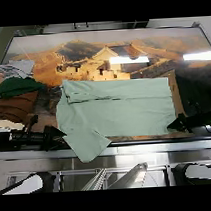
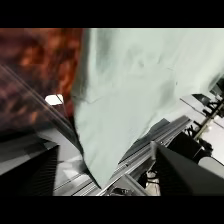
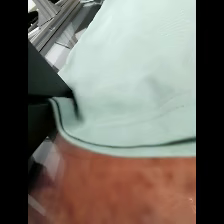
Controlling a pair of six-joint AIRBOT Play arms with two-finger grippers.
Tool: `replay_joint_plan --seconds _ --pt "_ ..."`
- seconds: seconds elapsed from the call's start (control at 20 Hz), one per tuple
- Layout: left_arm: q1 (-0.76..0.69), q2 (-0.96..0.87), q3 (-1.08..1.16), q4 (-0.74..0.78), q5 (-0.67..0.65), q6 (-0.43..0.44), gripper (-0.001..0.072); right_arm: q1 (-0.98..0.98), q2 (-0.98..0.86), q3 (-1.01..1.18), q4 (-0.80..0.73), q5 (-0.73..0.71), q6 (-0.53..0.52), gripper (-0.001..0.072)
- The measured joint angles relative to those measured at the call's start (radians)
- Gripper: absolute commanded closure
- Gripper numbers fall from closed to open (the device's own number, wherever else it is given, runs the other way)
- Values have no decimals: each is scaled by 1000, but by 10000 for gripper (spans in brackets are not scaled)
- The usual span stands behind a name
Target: Fold the shirts.
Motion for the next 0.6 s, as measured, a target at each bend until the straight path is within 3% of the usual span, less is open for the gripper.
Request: replay_joint_plan --seconds 0.15,0.3,0.4,0.6 --pt "-82 -60 5 -90 36 55 175 0 0 0 5 -4 0 690" --pt "-208 -103 40 -131 85 79 503 0 1 0 11 -10 0 689" --pt "-290 -114 70 -133 105 90 672 0 2 0 13 -9 0 690" --pt "-341 -62 77 -129 61 97 692 -12 2 6 5 19 6 690"
